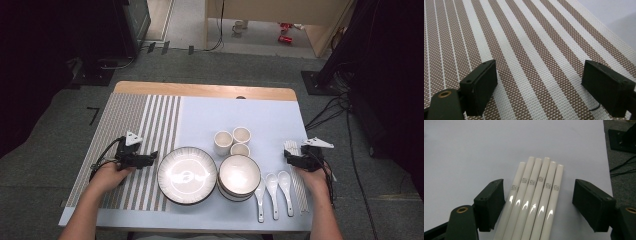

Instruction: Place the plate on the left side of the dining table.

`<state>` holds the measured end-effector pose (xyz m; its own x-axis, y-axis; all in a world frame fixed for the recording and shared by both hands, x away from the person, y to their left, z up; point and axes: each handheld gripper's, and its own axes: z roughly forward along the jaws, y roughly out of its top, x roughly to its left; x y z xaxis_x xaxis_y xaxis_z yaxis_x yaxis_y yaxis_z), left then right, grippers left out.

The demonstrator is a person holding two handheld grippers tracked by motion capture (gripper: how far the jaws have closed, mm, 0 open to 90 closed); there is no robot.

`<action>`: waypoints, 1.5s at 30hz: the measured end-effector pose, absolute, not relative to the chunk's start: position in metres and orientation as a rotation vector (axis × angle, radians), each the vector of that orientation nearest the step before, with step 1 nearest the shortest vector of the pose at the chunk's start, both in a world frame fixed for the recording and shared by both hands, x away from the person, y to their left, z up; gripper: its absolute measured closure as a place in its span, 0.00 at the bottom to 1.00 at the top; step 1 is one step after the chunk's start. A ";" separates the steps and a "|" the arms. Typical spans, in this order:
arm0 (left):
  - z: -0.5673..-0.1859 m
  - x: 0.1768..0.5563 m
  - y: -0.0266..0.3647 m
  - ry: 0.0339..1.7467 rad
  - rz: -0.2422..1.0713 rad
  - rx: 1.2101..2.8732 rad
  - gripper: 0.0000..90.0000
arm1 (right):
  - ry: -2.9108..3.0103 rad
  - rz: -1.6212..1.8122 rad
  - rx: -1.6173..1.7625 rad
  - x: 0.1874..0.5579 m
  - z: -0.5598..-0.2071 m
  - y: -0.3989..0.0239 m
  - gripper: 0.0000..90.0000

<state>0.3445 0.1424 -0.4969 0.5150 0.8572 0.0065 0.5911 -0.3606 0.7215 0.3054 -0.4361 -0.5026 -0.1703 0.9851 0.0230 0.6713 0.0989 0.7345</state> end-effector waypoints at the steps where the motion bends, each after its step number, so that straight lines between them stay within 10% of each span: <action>1: -0.497 0.345 0.142 1.175 0.509 2.087 0.15 | 1.899 0.853 1.616 0.305 -0.503 -0.436 0.28; 26: -0.496 0.349 0.143 1.144 0.497 2.117 0.11 | 1.868 0.824 1.659 0.307 -0.503 -0.436 0.20; 45: -0.480 0.359 0.149 1.085 0.392 2.173 0.31 | 1.943 0.859 1.700 0.309 -0.490 -0.435 0.30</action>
